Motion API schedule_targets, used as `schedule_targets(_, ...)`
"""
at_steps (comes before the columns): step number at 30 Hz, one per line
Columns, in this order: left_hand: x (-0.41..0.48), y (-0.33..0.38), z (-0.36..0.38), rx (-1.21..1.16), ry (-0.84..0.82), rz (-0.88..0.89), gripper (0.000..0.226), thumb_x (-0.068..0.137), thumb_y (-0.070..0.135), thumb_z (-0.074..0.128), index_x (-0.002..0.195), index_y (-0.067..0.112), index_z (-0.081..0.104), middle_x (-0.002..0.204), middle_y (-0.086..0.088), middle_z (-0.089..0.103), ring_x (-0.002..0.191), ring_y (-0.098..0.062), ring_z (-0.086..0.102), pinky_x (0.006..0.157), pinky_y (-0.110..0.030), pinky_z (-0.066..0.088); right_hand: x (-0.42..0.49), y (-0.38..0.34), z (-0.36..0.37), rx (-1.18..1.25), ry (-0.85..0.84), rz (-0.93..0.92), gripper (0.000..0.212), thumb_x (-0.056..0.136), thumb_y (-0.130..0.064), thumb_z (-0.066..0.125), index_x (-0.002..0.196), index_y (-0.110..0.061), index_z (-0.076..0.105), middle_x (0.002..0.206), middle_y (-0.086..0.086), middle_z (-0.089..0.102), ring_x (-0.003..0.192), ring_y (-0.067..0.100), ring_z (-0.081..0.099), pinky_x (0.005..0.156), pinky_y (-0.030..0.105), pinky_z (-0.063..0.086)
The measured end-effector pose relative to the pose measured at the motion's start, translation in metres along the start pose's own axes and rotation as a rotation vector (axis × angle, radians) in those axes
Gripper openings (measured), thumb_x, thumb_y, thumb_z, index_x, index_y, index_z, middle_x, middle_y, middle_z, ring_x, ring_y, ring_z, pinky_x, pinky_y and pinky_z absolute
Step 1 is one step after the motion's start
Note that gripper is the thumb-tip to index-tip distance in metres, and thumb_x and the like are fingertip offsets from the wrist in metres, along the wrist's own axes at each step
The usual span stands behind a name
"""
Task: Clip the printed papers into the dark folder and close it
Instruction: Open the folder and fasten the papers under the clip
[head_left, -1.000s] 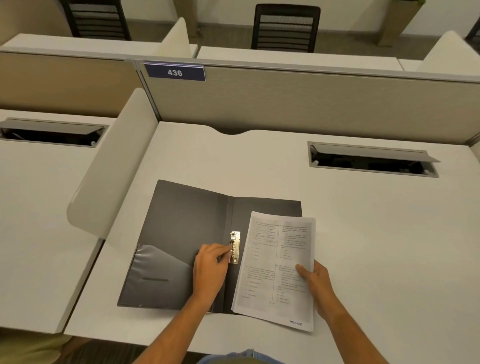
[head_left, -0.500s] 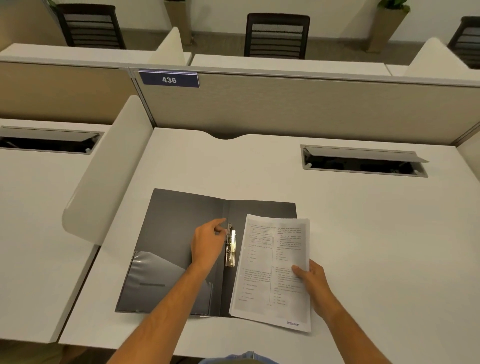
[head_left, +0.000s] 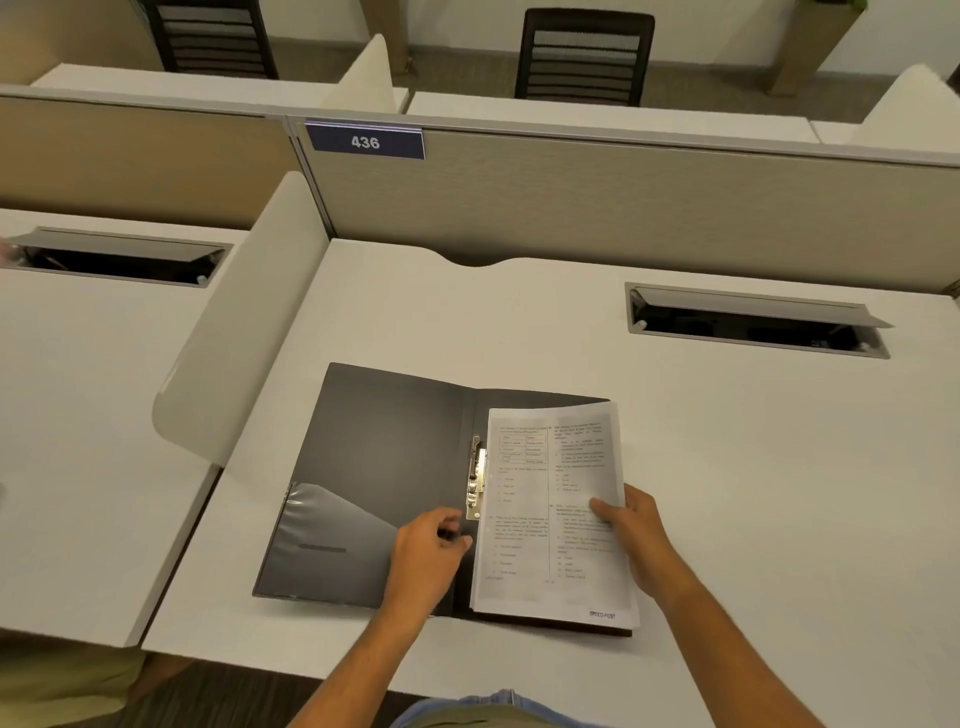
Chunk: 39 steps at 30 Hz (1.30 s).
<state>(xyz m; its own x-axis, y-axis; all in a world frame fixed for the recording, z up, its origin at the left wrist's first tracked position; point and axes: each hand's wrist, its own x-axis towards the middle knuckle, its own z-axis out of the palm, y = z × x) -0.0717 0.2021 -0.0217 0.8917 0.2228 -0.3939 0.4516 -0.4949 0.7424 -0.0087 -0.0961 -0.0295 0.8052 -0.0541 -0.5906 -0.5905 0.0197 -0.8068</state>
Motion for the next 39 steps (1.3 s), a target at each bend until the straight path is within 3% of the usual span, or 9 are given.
schedule_targets(2, -0.006, -0.002, 0.003, 0.036, -0.018, 0.016, 0.037, 0.095, 0.021, 0.082, 0.131, 0.021, 0.073, 0.107, 0.017, 0.066, 0.092, -0.008, 0.072, 0.079, -0.017, 0.060, 0.003, 0.000, 0.007, -0.004, 0.008, 0.015, 0.028, 0.106, -0.004, 0.068, 0.132, -0.012, 0.071, 0.113, 0.014, 0.087, 0.096, 0.036, 0.087, 0.084, 0.057, 0.072)
schedule_targets(5, -0.013, -0.005, 0.009, 0.068, -0.054, 0.015, 0.044, 0.096, 0.021, 0.082, 0.138, 0.023, 0.069, 0.123, 0.008, 0.069, 0.092, -0.008, 0.072, 0.087, -0.026, 0.065, 0.006, 0.001, 0.014, -0.003, 0.020, 0.037, 0.029, 0.105, -0.004, 0.068, 0.132, -0.013, 0.071, 0.114, 0.014, 0.087, 0.093, 0.034, 0.088, 0.080, 0.054, 0.072)
schedule_targets(8, -0.018, -0.007, 0.014, 0.119, -0.066, 0.020, 0.050, 0.095, 0.023, 0.083, 0.142, 0.022, 0.066, 0.122, 0.008, 0.067, 0.092, -0.009, 0.072, 0.087, -0.023, 0.063, 0.005, 0.004, 0.018, 0.012, 0.039, 0.017, 0.031, 0.103, -0.004, 0.069, 0.131, -0.019, 0.072, 0.113, 0.009, 0.087, 0.092, 0.032, 0.088, 0.075, 0.049, 0.073)
schedule_targets(12, -0.025, -0.012, 0.018, 0.239, -0.095, 0.058, 0.054, 0.095, 0.038, 0.081, 0.145, 0.031, 0.061, 0.129, 0.011, 0.065, 0.119, -0.015, 0.068, 0.104, -0.037, 0.063, 0.001, 0.009, 0.027, -0.123, 0.107, -0.109, 0.040, 0.105, -0.012, 0.072, 0.141, -0.023, 0.060, 0.129, 0.004, 0.077, 0.105, 0.030, 0.082, 0.079, 0.045, 0.073)
schedule_targets(16, -0.027, -0.017, 0.021, 0.428, -0.144, 0.120, 0.072, 0.088, 0.058, 0.079, 0.150, 0.038, 0.048, 0.138, 0.012, 0.057, 0.132, -0.014, 0.059, 0.107, -0.036, 0.058, 0.001, 0.009, 0.035, -0.302, 0.223, -0.183, 0.040, 0.106, -0.018, 0.072, 0.134, -0.023, 0.045, 0.132, 0.004, 0.069, 0.106, 0.026, 0.077, 0.077, 0.033, 0.067)
schedule_targets(23, -0.016, -0.020, 0.013, 0.501, -0.244, 0.153, 0.100, 0.079, 0.058, 0.086, 0.160, 0.038, 0.030, 0.143, 0.009, 0.048, 0.138, -0.015, 0.051, 0.113, -0.042, 0.055, 0.004, 0.009, 0.039, -0.557, 0.385, -0.143, 0.046, 0.104, -0.023, 0.074, 0.145, -0.010, 0.057, 0.137, 0.012, 0.052, 0.122, 0.037, 0.066, 0.100, 0.054, 0.066)
schedule_targets(27, -0.014, -0.021, 0.015, 0.576, -0.274, 0.215, 0.100, 0.078, 0.055, 0.087, 0.158, 0.038, 0.029, 0.141, 0.010, 0.046, 0.135, -0.014, 0.049, 0.111, -0.037, 0.056, 0.003, 0.010, 0.034, -0.602, 0.417, -0.121, 0.045, 0.103, -0.027, 0.074, 0.144, -0.014, 0.060, 0.136, 0.010, 0.057, 0.114, 0.036, 0.070, 0.095, 0.053, 0.068)
schedule_targets(32, -0.015, -0.024, 0.017, 0.593, -0.265, 0.236, 0.094, 0.085, 0.047, 0.086, 0.160, 0.033, 0.030, 0.144, 0.007, 0.046, 0.137, -0.015, 0.049, 0.115, -0.038, 0.054, 0.006, 0.013, 0.030, -0.575, 0.427, -0.116, 0.025, 0.104, -0.020, 0.072, 0.127, -0.014, 0.064, 0.126, 0.009, 0.062, 0.100, 0.027, 0.067, 0.081, 0.037, 0.058)
schedule_targets(39, -0.021, -0.027, 0.015, 0.590, -0.245, 0.260, 0.083, 0.093, 0.043, 0.081, 0.161, 0.029, 0.034, 0.146, 0.005, 0.047, 0.138, -0.015, 0.050, 0.116, -0.036, 0.054, 0.012, 0.009, 0.023, -0.502, 0.441, -0.083, 0.003, 0.105, -0.012, 0.067, 0.105, -0.012, 0.070, 0.105, 0.011, 0.073, 0.081, 0.021, 0.067, 0.076, 0.038, 0.056)
